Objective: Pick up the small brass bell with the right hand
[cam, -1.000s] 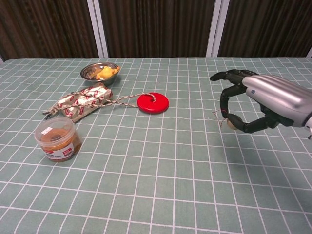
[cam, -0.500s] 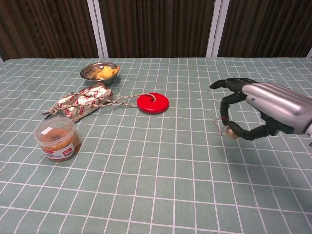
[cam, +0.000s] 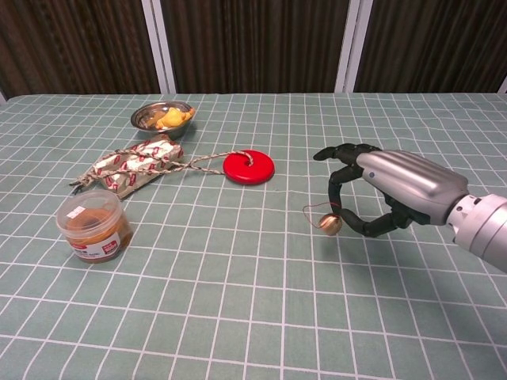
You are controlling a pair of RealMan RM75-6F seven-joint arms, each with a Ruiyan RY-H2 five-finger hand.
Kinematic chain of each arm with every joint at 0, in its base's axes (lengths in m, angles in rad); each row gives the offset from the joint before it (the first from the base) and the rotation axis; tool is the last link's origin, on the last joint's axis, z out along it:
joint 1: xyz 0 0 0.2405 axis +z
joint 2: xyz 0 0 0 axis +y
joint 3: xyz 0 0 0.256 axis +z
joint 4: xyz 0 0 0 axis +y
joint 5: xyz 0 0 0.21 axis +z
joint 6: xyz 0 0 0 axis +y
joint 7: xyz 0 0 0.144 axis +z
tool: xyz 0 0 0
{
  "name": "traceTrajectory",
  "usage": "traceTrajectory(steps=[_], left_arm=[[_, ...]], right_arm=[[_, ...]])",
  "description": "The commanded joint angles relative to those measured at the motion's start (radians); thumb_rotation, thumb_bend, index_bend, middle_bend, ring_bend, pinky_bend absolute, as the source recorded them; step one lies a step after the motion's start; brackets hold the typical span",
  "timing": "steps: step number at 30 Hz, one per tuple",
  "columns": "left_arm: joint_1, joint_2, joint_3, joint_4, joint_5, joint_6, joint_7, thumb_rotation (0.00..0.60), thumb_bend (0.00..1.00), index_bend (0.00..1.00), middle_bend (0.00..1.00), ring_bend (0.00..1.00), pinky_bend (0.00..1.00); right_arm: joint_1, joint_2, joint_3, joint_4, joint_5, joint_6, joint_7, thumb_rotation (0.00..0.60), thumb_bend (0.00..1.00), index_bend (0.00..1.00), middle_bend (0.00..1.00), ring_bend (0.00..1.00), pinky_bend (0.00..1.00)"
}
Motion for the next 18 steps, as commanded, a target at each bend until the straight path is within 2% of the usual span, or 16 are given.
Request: traceTrajectory(steps=[1, 18], left_arm=[[0.000, -0.001, 0.000, 0.000, 0.001, 0.000, 0.003, 0.600, 0.40, 0.00, 0.00, 0.00, 0.00], [-0.005, -0.006, 0.005, 0.002, 0.003, -0.014, 0.011, 0.600, 0.40, 0.00, 0.00, 0.00, 0.00]], right_arm=[[0.001, -0.004, -0.003, 0.008, 0.003, -0.006, 0.000, 0.600, 0.59, 0.79, 0.19, 0.00, 0.00], [0.000, -0.037, -0.029, 0.072, 0.008, -0.032, 0.002, 0.600, 0.59, 0.76, 0.19, 0.00, 0.00]])
